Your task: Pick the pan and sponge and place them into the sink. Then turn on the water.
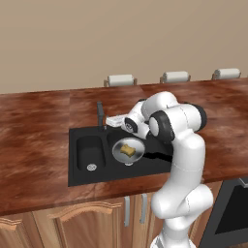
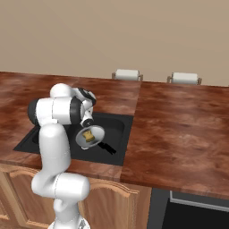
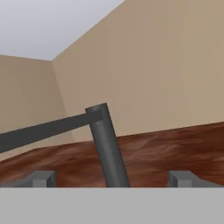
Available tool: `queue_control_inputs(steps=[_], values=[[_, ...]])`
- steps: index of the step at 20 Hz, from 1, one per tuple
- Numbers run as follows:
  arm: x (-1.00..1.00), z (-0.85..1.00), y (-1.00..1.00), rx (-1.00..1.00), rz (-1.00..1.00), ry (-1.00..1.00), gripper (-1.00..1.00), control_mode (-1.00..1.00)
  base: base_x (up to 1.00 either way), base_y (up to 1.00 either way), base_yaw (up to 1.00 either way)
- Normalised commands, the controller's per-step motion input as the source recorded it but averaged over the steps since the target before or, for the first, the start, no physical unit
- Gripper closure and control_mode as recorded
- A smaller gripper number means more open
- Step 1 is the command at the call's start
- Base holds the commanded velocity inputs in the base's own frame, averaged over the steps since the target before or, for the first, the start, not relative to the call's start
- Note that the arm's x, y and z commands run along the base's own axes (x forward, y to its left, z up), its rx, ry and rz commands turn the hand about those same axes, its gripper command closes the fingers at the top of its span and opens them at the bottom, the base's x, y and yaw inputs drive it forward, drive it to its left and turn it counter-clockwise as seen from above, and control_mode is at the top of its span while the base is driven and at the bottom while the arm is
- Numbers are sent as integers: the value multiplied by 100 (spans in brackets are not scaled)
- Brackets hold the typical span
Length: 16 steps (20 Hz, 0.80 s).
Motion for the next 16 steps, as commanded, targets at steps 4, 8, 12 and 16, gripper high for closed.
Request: queue_control_inputs(steps=[4, 8, 12, 16], values=[[3, -14, 2, -8, 1, -8, -100, -100, 0, 0, 0], [4, -13, -1, -8, 2, -12, -100, -100, 0, 0, 0], [4, -12, 0, -8, 2, -11, -100, -100, 0, 0, 0], [12, -6, 0, -5, 0, -7, -100, -100, 0, 0, 0]])
